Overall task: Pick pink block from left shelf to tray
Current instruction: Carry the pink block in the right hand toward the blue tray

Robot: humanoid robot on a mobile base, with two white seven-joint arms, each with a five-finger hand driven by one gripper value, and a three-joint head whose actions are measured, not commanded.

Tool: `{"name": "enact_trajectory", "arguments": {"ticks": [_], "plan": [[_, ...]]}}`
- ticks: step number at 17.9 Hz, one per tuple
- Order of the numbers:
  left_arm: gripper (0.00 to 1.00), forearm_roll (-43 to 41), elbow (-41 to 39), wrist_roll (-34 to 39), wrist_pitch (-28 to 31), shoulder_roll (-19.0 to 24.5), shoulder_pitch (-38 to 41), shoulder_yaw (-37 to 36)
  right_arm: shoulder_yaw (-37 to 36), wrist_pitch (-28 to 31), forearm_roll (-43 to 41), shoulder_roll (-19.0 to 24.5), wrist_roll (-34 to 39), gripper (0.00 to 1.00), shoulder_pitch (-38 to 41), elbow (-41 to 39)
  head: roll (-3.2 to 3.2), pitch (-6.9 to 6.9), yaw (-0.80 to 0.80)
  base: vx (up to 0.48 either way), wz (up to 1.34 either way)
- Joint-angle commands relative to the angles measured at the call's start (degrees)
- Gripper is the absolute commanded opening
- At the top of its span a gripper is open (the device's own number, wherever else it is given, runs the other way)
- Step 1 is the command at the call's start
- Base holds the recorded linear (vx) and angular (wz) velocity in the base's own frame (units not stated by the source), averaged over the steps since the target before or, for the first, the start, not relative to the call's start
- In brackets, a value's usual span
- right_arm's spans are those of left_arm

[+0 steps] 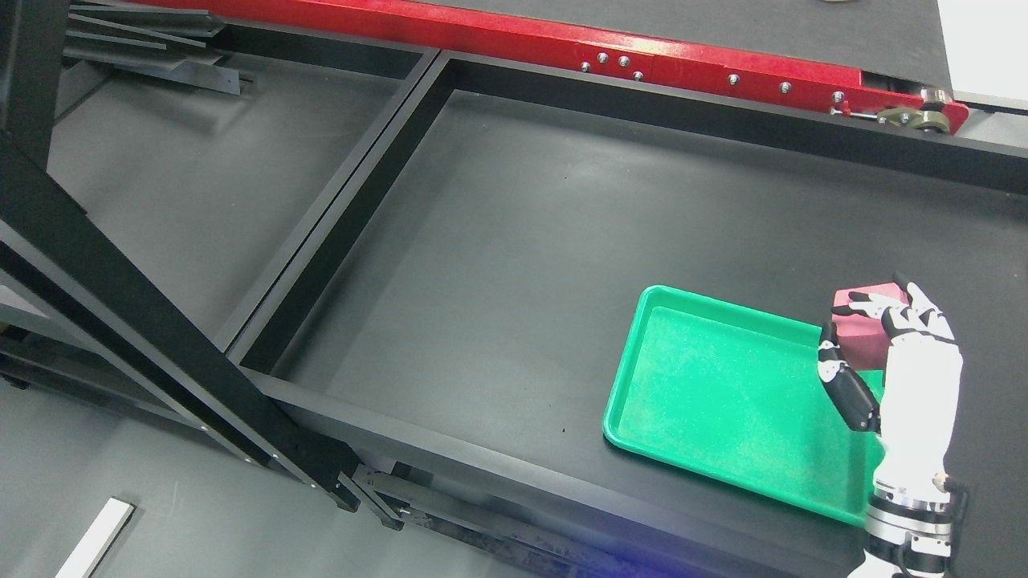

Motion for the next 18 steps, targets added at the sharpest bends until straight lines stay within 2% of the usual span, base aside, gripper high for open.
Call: {"name": "enact_trajectory", "arguments": {"ticks": [1,18], "plan": [[1.00,0.4,-1.0,0.0,0.0,1.0,0.0,0.0,-0.6,0.0,-0.3,0.2,0.1,0.03,0.5,-1.2,0.00,0.00,0.00,-0.067,-0.03],[1.00,0.4,-1.0,0.0,0.0,1.0,0.0,0.0,-0.5,-0.1,-0.3,0.2,0.2,0.04,2.0,-1.2,0.00,0.00,0.00,-0.031,0.02]]}}
